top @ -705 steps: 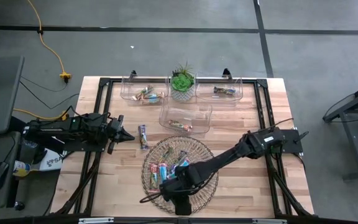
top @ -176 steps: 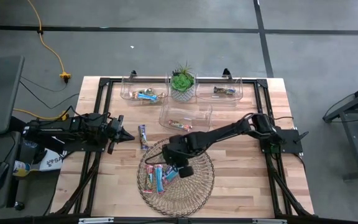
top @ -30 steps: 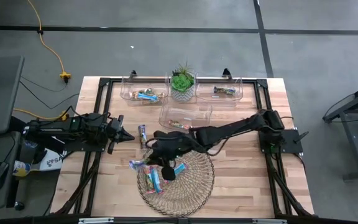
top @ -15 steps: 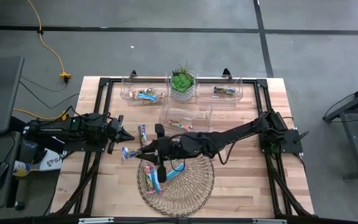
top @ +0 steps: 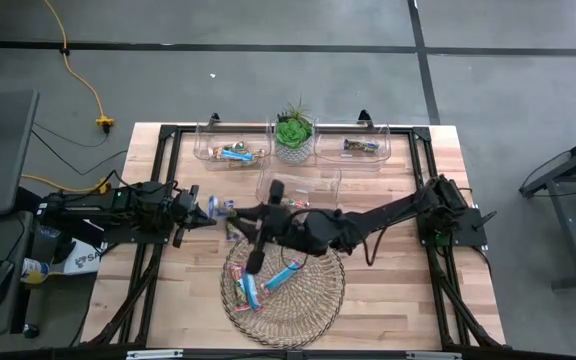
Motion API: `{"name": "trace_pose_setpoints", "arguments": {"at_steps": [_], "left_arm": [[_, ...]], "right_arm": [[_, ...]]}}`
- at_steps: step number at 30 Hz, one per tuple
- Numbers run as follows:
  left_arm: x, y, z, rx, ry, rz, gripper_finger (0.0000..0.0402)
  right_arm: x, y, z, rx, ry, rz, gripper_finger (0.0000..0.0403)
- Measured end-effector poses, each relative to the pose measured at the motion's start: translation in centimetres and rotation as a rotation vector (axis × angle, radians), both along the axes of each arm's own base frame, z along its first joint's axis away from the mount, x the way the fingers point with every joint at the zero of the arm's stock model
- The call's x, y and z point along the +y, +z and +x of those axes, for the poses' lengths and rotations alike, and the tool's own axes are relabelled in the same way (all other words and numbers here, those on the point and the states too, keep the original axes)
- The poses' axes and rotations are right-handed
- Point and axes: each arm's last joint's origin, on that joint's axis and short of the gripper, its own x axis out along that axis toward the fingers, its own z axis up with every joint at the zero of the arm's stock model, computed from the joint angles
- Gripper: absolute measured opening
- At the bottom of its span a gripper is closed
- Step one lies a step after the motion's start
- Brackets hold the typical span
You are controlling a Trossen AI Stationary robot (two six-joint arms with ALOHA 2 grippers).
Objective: Pick and place Granola Bars by type
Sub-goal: Put the blue granola bar into the top right transparent bin
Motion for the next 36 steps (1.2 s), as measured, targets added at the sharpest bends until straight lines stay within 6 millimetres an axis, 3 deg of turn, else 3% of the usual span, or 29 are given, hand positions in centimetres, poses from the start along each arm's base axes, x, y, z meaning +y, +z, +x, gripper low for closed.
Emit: {"name": "trace_pose_setpoints", "arguments": {"at_steps": [6,11,21,29,36], "left_arm": [[0.0,0.0,0.0,0.0,0.002,0.001,0.0001],[0.0,0.0,0.0,0.0,0.002,0.001,0.0001],[0.0,0.0,0.0,0.0,0.002,0.001,0.0001],[0.0,0.0,0.0,-0.001,0.001,0.0,0.0001],[0.0,0.0,0.0,0.0,-0.001,0.0,0.0001]], "right_arm": [[-1.1,2.8,-2.0,-0.002,-0.148,-0.06,0.0032],[-2.3,5.2,-4.4,0.056,-0.382,-0.09,0.0032],[-6.4,8.8,-9.4,0.26,-0.816,-0.073,0.0032],[-10.8,9.0,-11.8,0.361,-0.972,-0.043,0.0032],[-15.2,6.3,-12.6,0.467,-0.913,0.079,0.0032]]}}
